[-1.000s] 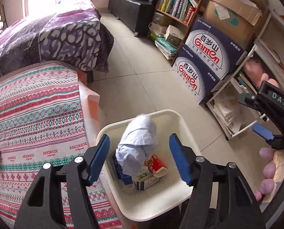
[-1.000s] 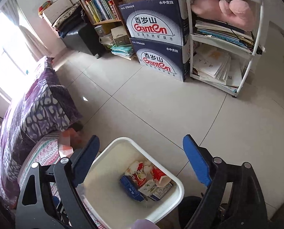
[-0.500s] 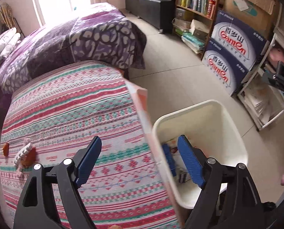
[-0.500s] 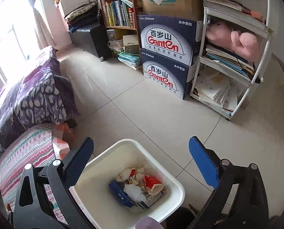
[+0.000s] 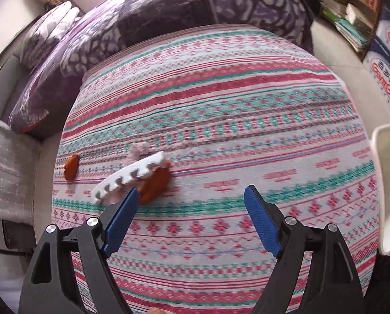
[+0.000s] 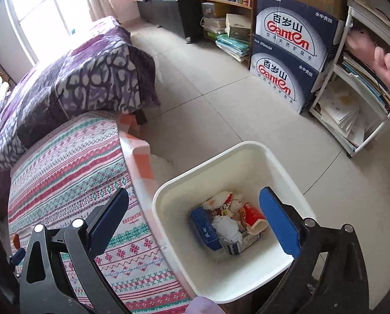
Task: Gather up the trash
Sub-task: 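Grasp the orange peel with the left tool while the right tool grasps the white foam strip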
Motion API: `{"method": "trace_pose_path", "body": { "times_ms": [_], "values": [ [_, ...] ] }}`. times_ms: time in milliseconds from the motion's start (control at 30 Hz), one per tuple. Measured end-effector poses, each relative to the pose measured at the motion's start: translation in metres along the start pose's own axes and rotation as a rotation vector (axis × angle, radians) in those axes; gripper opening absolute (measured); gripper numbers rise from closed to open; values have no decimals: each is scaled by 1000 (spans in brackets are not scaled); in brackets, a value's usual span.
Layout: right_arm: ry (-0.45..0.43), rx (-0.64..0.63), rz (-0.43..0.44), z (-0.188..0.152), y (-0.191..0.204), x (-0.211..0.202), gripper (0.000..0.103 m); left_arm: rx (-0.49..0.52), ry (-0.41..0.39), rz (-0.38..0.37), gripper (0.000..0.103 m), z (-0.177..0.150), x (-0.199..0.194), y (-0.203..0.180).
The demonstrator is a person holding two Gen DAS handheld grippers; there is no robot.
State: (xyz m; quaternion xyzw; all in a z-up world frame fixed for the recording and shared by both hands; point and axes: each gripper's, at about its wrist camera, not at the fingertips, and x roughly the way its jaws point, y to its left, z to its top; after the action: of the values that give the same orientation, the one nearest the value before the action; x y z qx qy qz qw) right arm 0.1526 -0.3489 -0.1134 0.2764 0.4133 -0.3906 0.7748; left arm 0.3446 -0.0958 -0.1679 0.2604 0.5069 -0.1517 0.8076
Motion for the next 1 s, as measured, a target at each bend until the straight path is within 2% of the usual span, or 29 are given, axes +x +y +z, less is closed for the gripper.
{"method": "trace_pose_path", "body": {
  "times_ms": [233, 333, 467, 600, 667, 733, 767, 867, 933, 1000],
  "values": [
    [33, -73, 1, -12, 32, 12, 96, -274, -18, 89, 80, 9, 40, 129],
    [39, -120, 13, -18, 48, 15, 96, -381, 13, 117, 80, 3, 67, 179],
    [58, -197, 64, -29, 75, 21, 96, -415, 1, 138, 80, -3, 90, 220],
    [113, -266, 139, -50, 106, 30, 96, -435, -13, 62, 80, -4, 106, 237],
    [170, -260, 199, -63, 121, 36, 96, -428, -17, 24, 76, -3, 112, 239],
    [244, -237, 269, -78, 140, 41, 96, -408, 0, 9, 64, -3, 119, 239],
    [282, -210, 310, -84, 149, 44, 95, -406, 14, -1, 53, -5, 124, 239],
    [393, -86, 431, -106, 180, 51, 92, -425, 12, -40, 41, -13, 129, 242],
    [451, -38, 464, -120, 206, 54, 87, -418, 14, -43, 34, -15, 126, 244],
    [465, -13, 461, -132, 231, 53, 85, -438, 19, -58, 31, -17, 124, 249]
  ]
}}
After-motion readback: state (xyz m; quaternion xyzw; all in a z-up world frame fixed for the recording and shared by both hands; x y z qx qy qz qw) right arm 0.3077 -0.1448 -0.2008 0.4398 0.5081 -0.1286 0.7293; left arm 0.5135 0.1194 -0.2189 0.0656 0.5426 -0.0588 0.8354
